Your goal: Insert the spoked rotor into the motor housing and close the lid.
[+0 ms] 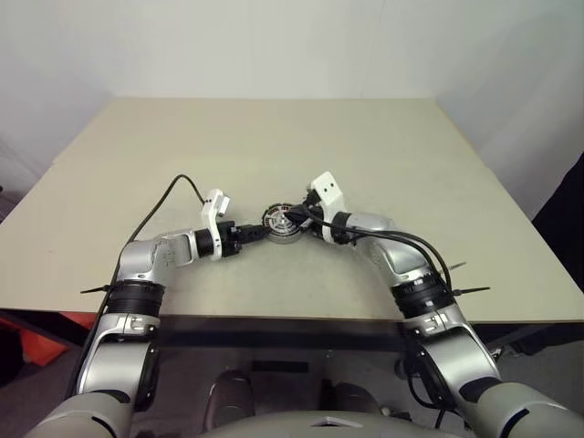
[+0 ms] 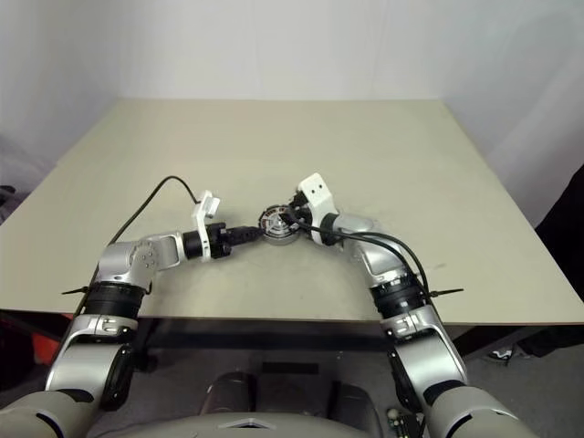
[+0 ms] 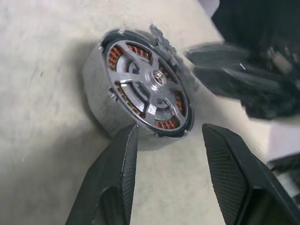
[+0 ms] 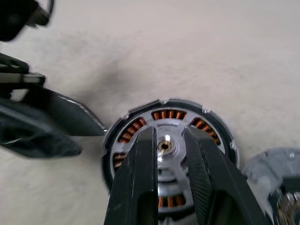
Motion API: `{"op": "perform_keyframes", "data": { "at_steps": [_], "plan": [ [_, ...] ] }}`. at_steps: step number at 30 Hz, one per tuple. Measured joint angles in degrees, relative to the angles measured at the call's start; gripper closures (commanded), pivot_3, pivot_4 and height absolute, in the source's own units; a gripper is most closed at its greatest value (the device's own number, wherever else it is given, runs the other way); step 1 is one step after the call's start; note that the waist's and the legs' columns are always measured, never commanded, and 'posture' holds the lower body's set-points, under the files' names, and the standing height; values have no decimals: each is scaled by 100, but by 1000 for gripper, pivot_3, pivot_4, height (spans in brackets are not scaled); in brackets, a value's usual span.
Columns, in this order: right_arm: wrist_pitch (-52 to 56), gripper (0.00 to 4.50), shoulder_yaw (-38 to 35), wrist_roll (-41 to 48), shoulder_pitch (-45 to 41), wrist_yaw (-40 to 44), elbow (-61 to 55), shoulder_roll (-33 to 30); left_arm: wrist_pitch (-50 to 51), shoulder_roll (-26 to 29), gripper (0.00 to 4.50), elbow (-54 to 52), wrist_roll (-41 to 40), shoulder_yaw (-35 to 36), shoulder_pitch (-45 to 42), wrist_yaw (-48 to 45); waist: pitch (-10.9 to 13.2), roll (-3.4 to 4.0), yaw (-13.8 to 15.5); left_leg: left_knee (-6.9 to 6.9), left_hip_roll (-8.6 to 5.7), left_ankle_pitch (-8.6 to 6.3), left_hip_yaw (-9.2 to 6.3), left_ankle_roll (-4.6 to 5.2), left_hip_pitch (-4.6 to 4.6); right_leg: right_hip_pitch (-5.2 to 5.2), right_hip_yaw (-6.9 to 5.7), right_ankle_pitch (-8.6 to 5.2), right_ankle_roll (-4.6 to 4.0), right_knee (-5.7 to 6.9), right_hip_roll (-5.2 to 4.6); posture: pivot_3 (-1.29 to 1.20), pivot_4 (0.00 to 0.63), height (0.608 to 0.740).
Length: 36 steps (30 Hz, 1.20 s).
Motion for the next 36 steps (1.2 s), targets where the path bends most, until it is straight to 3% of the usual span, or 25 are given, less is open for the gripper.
{"op": "perform_keyframes", "data": {
  "at_steps": [10,15,18,27,33,36],
  "plan": [
    [-973,3573,82,-343,-212,179,1263,397,-251,84,2213,-129,98,-120,98,-31,-3,-4,-63,19,3,-1,0,2,16,13,1,1,-3,12,1,0,0,740],
    [-1069,3573,102,-443,-27,224,1057,343,-424,73,2213,-73,156,-110,87,62,-4,-5,-97,19,1,-11,0,18,63,58,2,-20,32,9,-1,0,0,740],
    [-993,3573,94,-436,144,378,648,144,-518,57,2213,-5,212,-150,87,60,-2,-6,-101,21,2,-9,0,16,51,47,2,-1,1,11,0,0,0,740],
    [450,3573,-1311,452,137,-222,-437,25,-1300,59,2213,1,710,-523,128,-101,-4,-10,-59,20,-2,-5,-1,9,51,53,2,1,-2,8,-5,0,0,740],
    [890,3573,-1309,465,1125,-320,-804,-244,-1621,72,2213,58,862,-597,154,-237,-4,-6,-2,16,0,-2,1,4,46,40,2,1,-2,9,-1,0,0,740],
    [1220,3032,-1429,795,1189,-281,-1224,-205,-1717,90,2161,207,952,-613,144,-267,-4,-6,-8,15,1,-4,3,8,53,41,3,-2,4,10,-1,0,0,740]
  ]
}}
